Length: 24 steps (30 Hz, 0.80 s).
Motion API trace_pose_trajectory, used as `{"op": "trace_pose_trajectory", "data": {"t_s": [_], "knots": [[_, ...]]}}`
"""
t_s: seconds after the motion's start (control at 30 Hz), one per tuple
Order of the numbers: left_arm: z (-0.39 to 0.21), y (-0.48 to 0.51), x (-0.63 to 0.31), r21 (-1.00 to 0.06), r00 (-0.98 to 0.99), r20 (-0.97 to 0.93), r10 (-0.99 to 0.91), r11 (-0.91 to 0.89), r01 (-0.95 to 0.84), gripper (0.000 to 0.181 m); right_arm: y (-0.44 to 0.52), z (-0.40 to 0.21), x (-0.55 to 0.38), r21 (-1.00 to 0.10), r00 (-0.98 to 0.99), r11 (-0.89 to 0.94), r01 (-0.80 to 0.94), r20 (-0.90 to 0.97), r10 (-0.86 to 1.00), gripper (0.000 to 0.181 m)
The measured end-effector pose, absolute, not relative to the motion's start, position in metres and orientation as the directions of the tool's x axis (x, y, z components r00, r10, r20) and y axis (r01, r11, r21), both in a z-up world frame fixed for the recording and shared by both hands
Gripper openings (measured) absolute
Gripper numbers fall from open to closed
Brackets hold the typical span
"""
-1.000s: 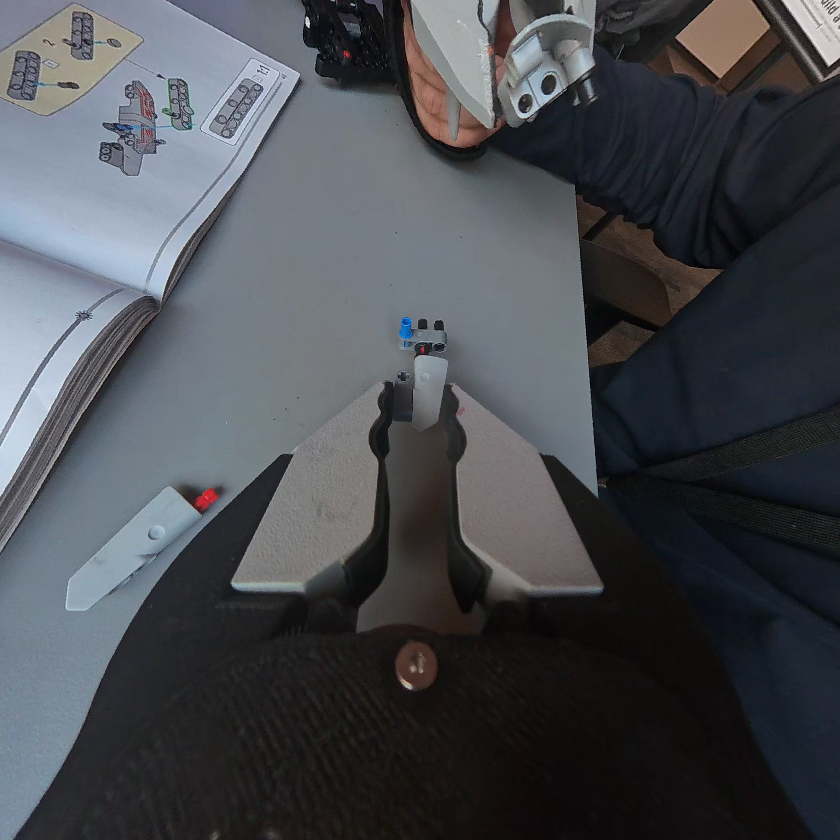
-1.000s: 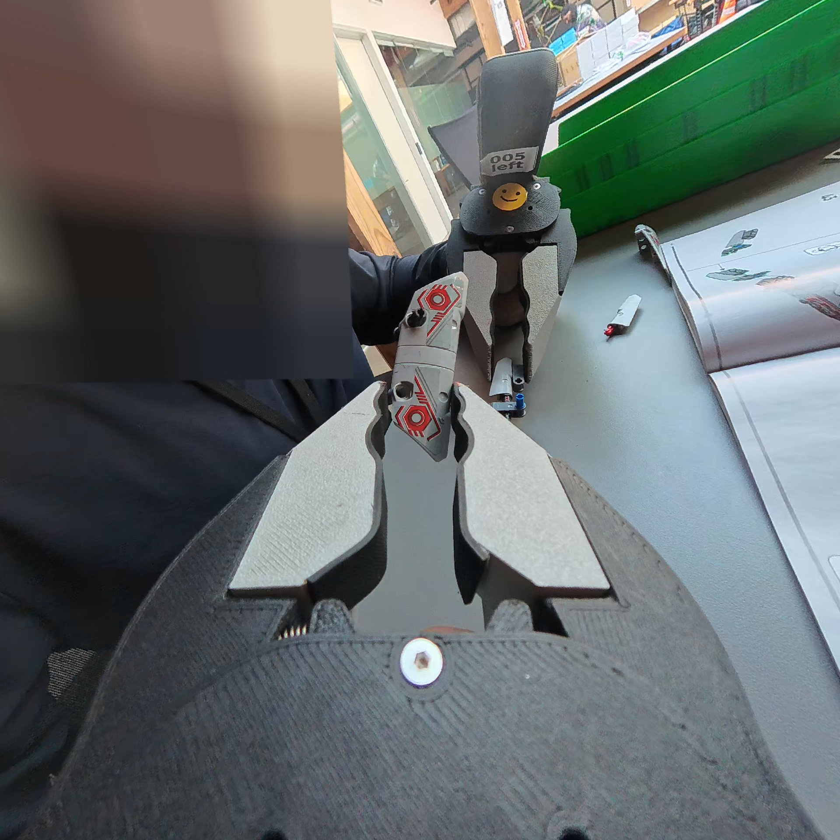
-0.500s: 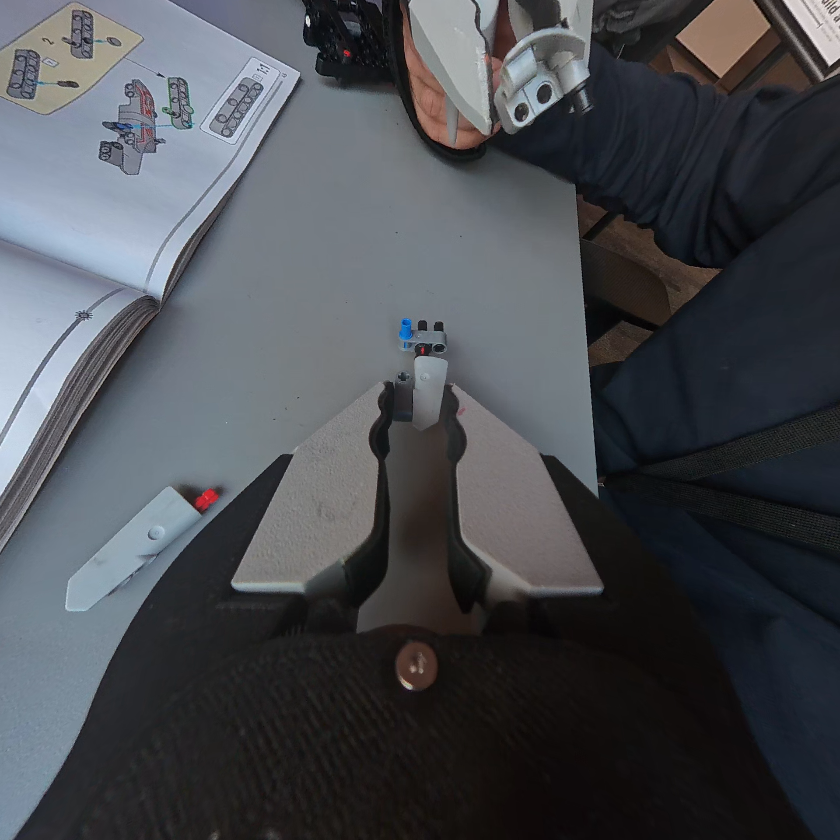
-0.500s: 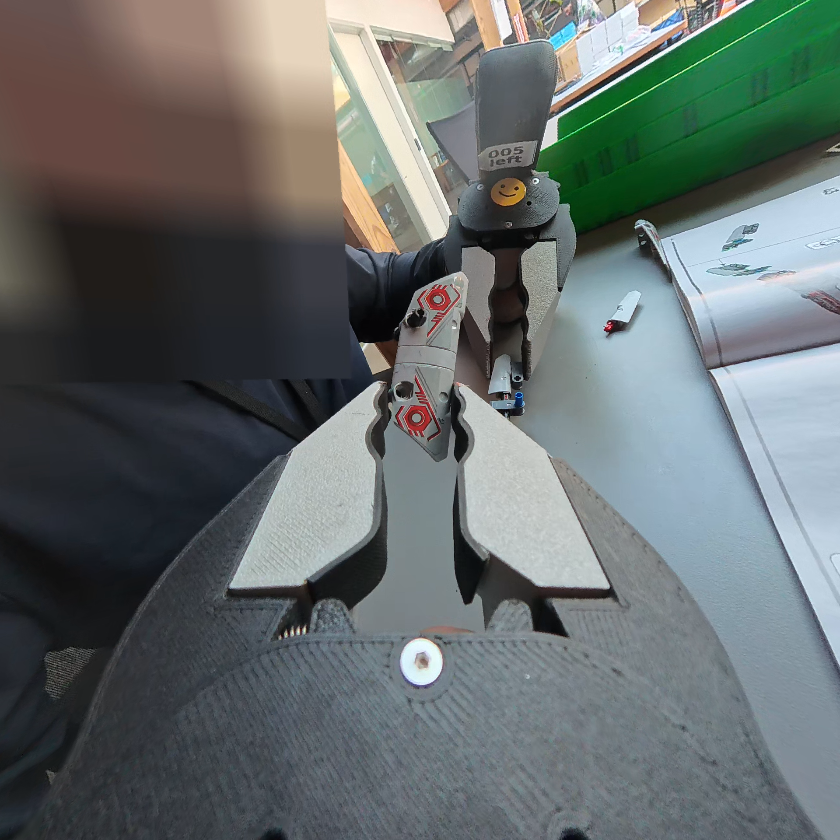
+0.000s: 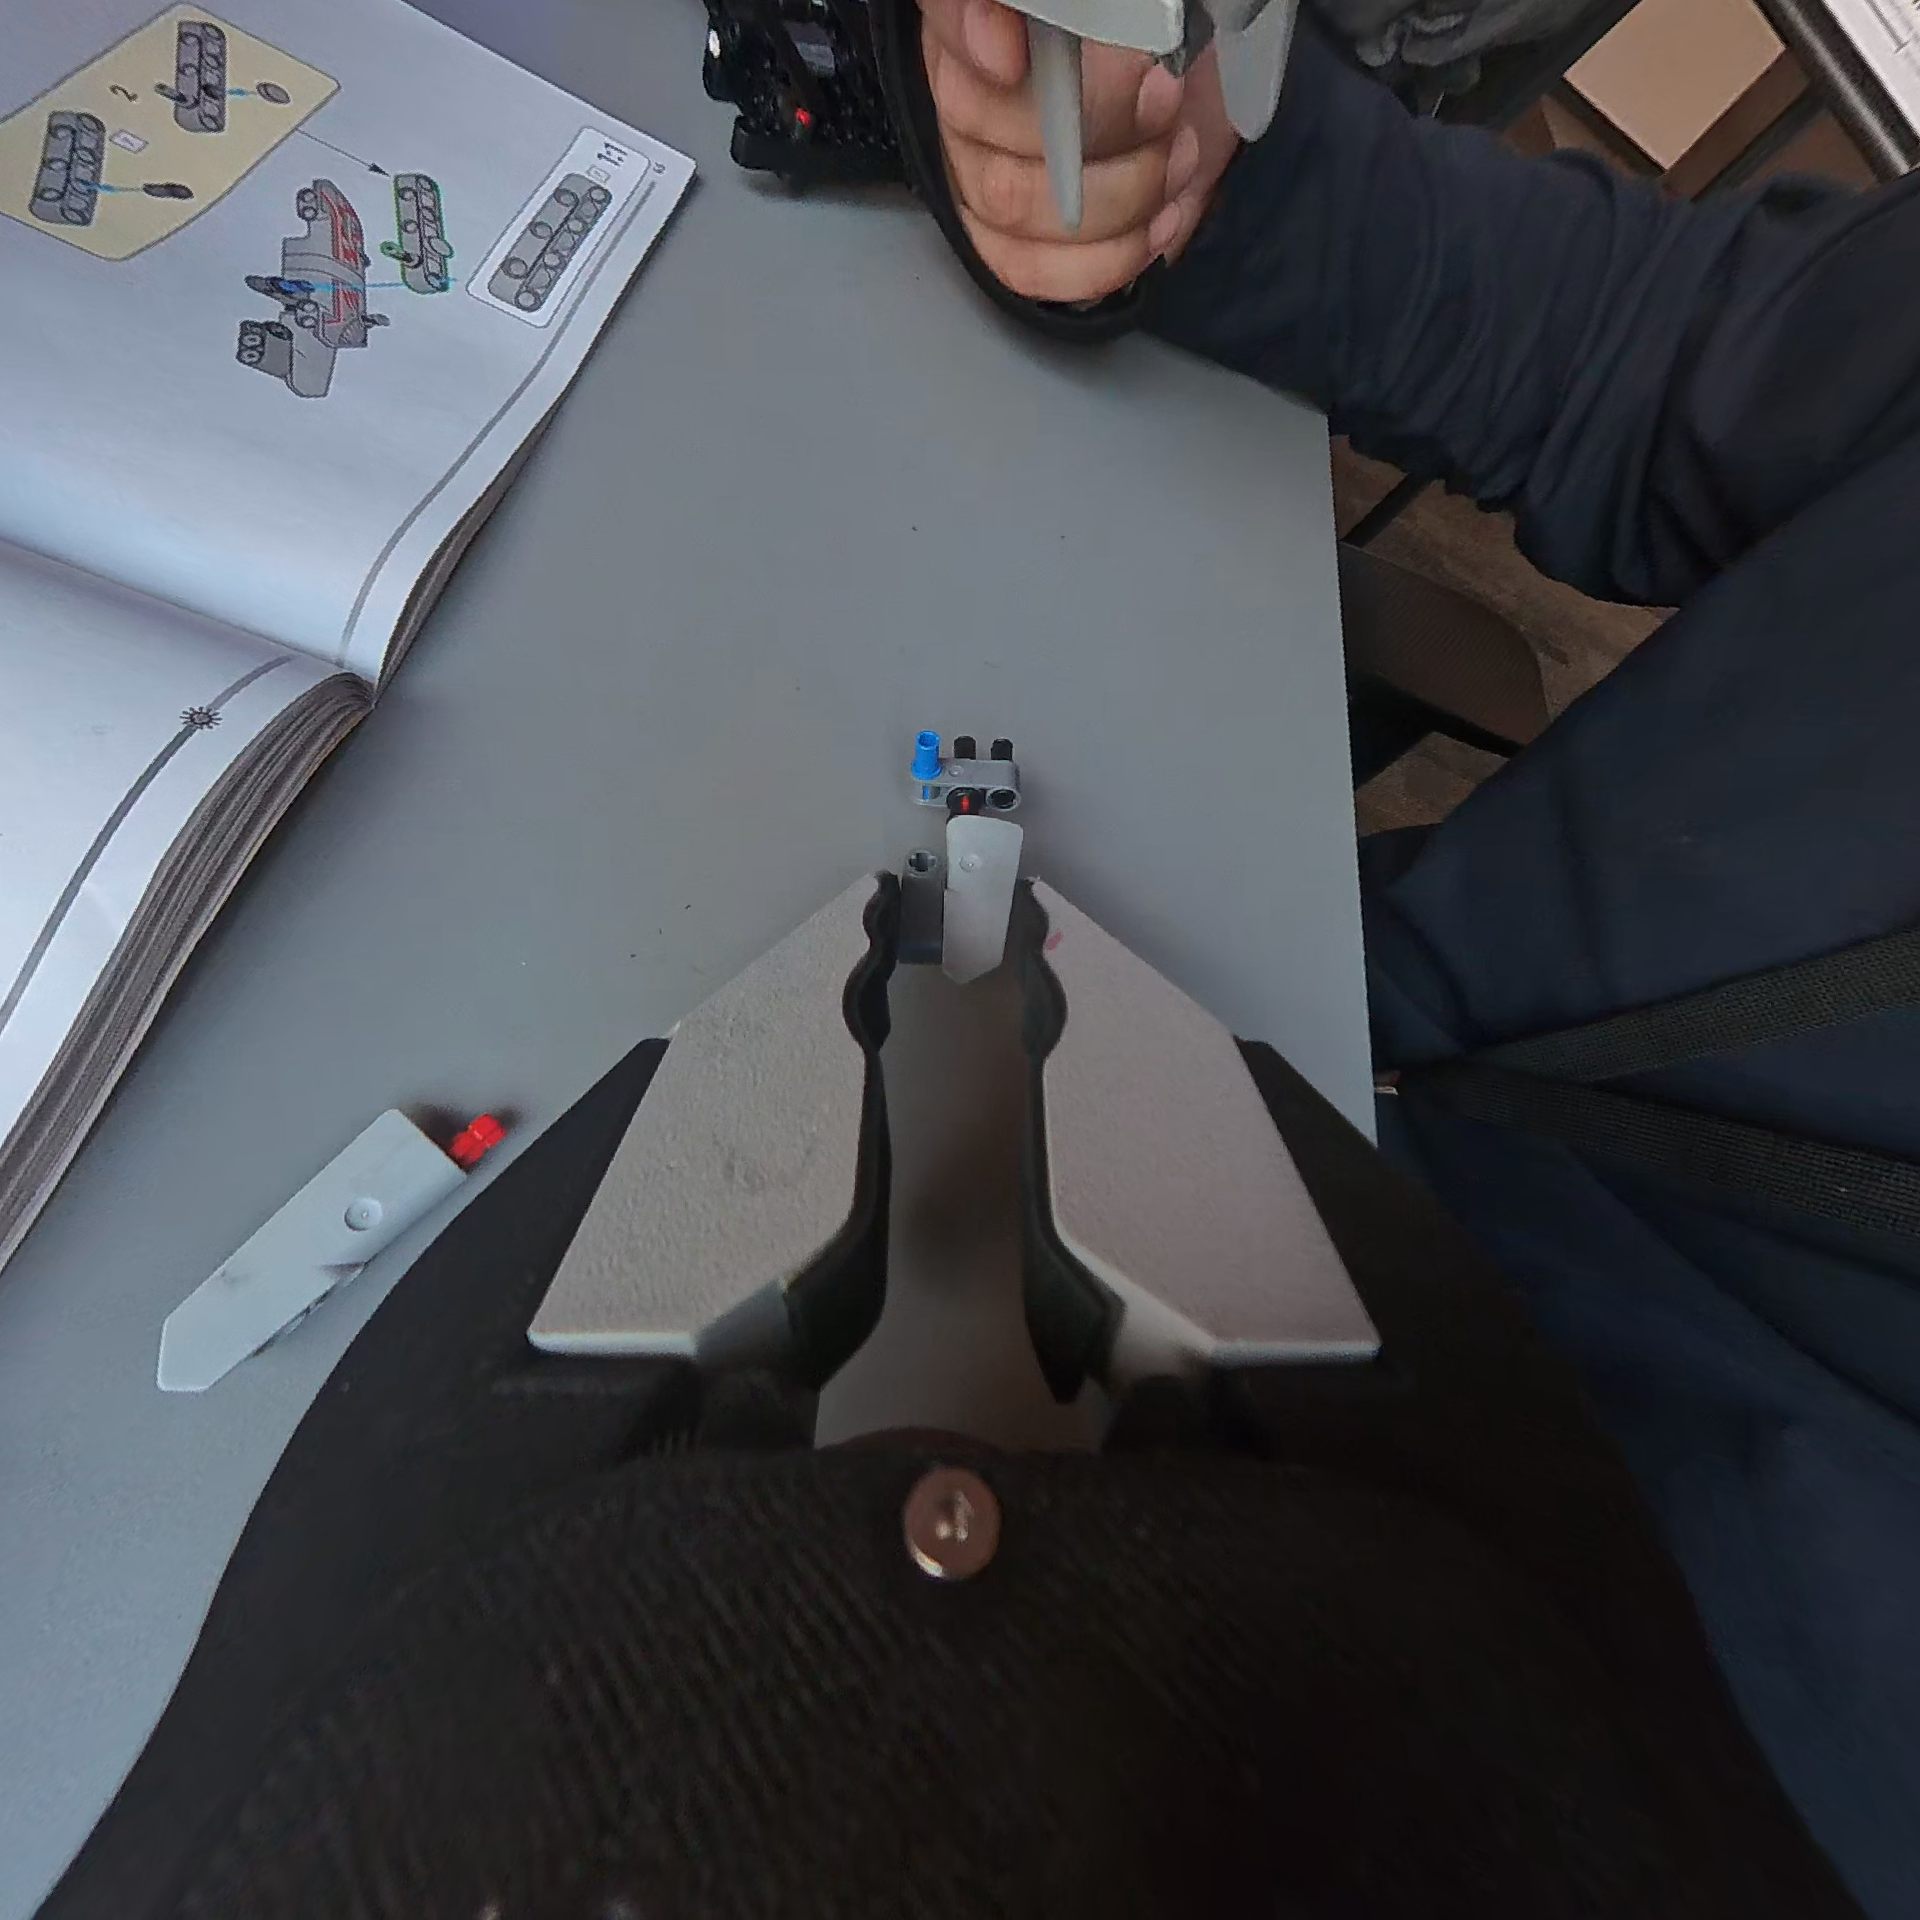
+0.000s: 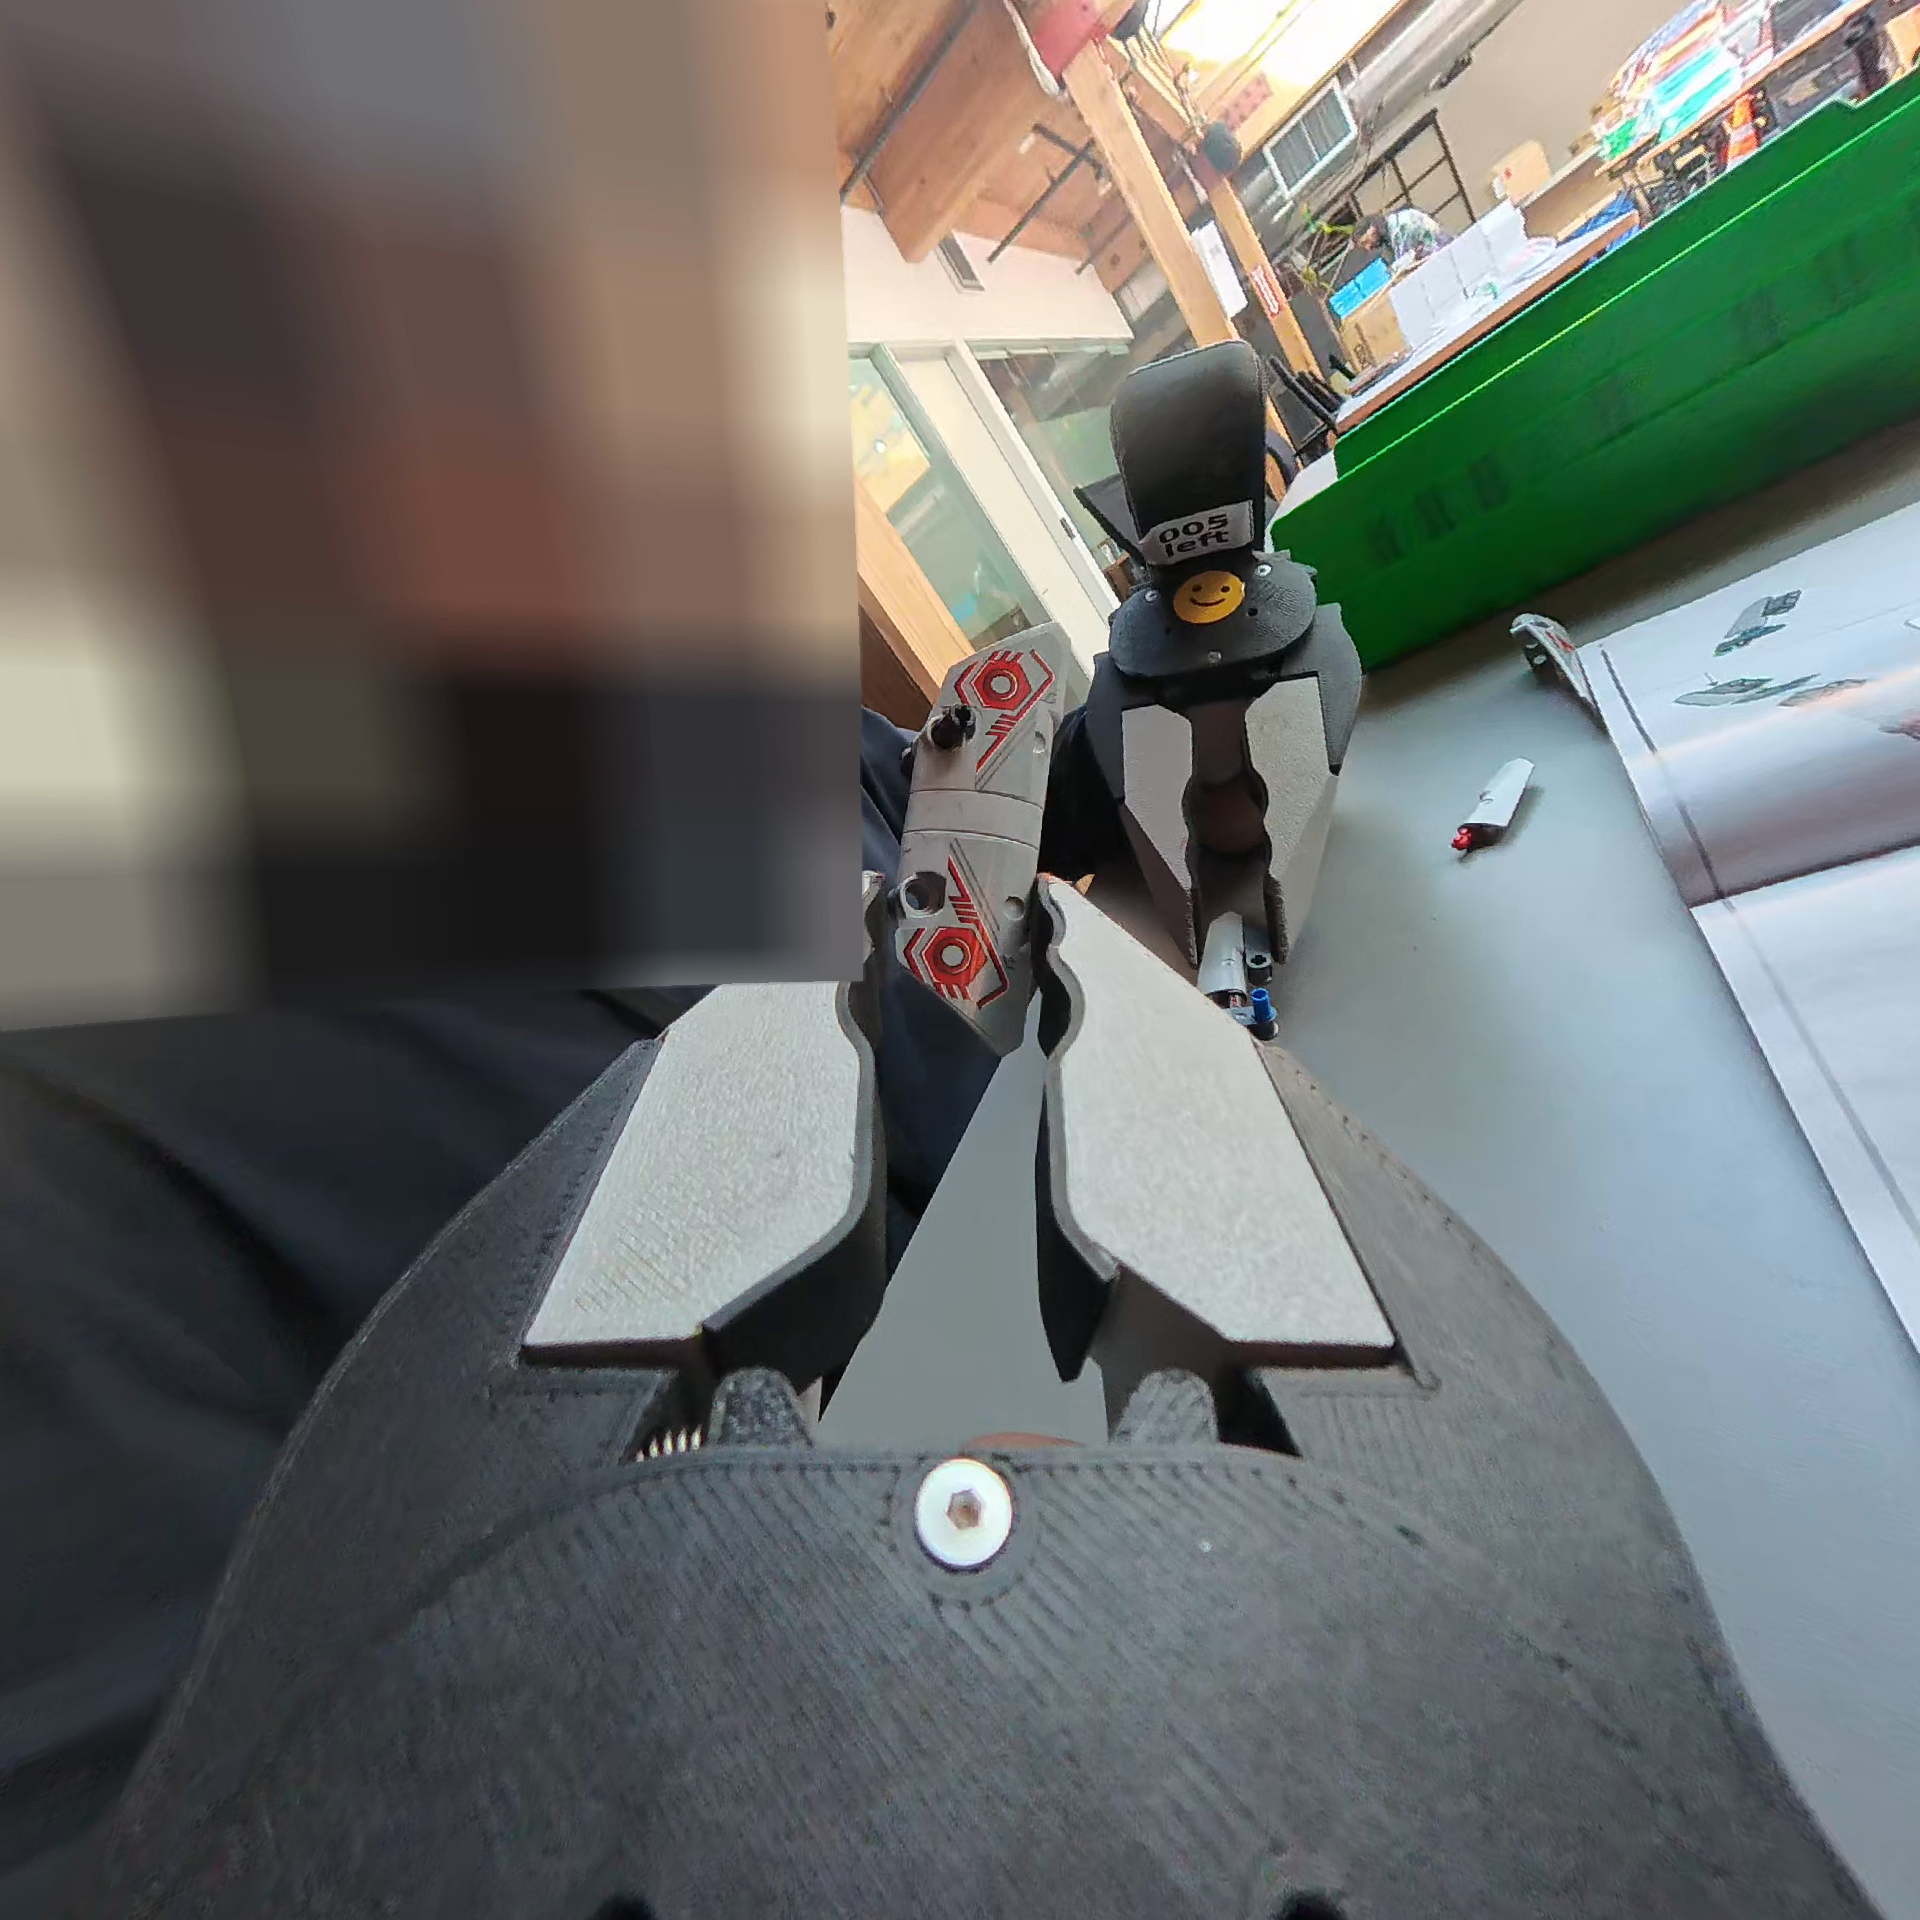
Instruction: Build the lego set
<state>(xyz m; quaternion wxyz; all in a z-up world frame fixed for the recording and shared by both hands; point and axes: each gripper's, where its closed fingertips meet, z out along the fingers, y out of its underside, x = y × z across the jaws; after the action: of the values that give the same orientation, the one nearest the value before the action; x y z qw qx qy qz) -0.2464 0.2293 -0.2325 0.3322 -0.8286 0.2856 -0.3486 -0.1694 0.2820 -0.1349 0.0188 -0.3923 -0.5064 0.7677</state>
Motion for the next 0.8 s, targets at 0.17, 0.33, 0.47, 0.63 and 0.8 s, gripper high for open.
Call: {"op": "trace_pose_trajectory", "data": {"t_s": [0.17, 0.33, 0.47, 0.63, 0.8], "knots": [[-0.2327, 0.2285, -0.2455, -0.752, 0.593, 0.377, -0.711, -0.609, -0.252, 0.018, 0.283, -0.1314, -0.1676, -0.783, -0.702, -0.504, 0.365, -0.587, 0.403, 0.024], [-0.2323, 0.2288, -0.2456, -0.752, 0.593, 0.38, -0.709, -0.611, -0.248, 0.018, 0.2832, -0.1309, -0.167, -0.778, -0.705, -0.509, 0.368, -0.59, 0.394, 0.024], [-0.2327, 0.2287, -0.2455, -0.751, 0.593, 0.381, -0.709, -0.612, -0.249, 0.018, 0.2817, -0.1325, -0.1675, -0.783, -0.703, -0.499, 0.372, -0.589, 0.399, 0.024], [-0.2326, 0.2286, -0.2453, -0.751, 0.593, 0.381, -0.709, -0.612, -0.249, 0.018, 0.2802, -0.1348, -0.1683, -0.788, -0.7, -0.487, 0.377, -0.587, 0.408, 0.024], [-0.2319, 0.2282, -0.2449, -0.755, 0.592, 0.377, -0.712, -0.607, -0.249, 0.018, 0.279, -0.1363, -0.1687, -0.791, -0.698, -0.48, 0.38, -0.586, 0.412, 0.024]]}}
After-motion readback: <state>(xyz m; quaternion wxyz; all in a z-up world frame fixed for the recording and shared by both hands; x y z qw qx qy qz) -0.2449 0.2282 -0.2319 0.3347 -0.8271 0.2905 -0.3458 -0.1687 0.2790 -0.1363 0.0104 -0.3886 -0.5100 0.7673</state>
